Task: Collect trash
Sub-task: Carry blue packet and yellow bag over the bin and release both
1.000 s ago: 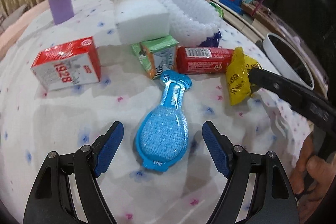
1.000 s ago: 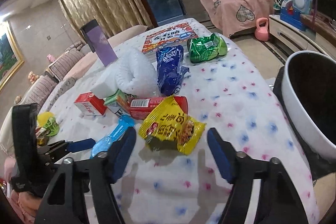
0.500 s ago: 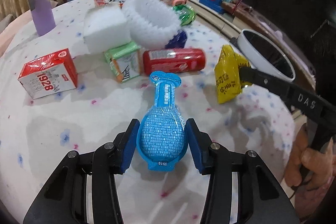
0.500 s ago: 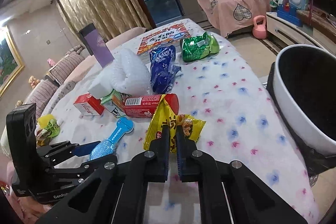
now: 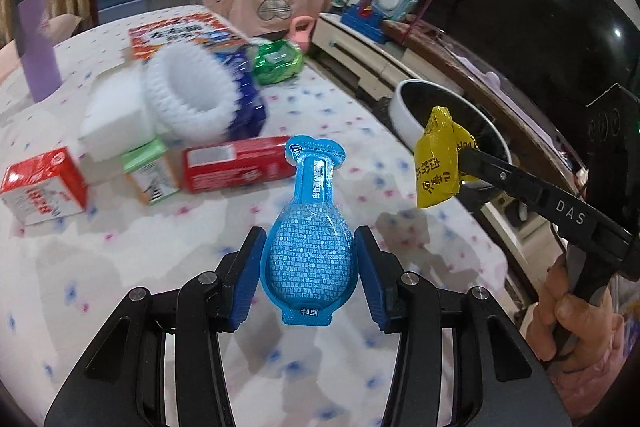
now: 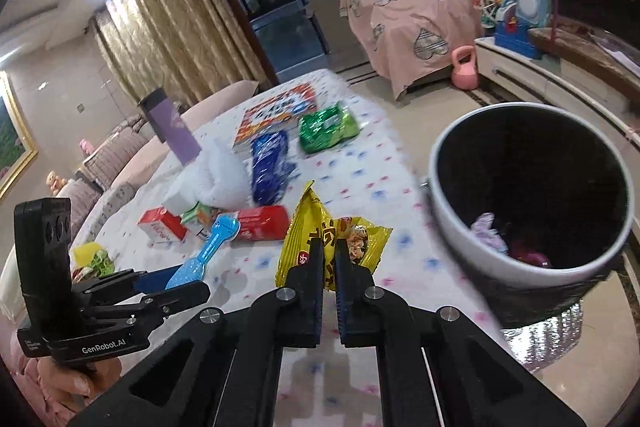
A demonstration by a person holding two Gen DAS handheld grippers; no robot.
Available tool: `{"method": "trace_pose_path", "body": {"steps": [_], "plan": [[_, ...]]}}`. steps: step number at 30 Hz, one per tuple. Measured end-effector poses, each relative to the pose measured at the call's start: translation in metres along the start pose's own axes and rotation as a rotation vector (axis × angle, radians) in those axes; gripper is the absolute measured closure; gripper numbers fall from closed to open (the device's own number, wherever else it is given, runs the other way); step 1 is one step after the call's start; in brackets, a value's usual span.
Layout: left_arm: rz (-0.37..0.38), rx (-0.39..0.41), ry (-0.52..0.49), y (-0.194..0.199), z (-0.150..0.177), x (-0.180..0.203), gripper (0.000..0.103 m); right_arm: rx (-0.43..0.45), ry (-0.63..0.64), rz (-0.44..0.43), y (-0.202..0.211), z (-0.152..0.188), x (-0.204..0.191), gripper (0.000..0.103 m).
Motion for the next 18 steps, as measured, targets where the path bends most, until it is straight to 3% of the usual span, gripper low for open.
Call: {"method": "trace_pose_path", "body": {"steps": [18], "plan": [[0.075, 0.017, -0.128, -0.024, -0.046, 0.082, 0.058, 0.106, -0.073, 0.1, 0.052, -0.02, 0.068, 0.098]]}}
Point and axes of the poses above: each gripper's, at about its wrist camera, not at the fingertips, and y roughly against the way its jaws point, x to its right, z to its underside, the point moved 1 cm from there along -y, roughly the way its jaws point, and after that the axes turned 2 degrees about -z, right-handed, at the moved point
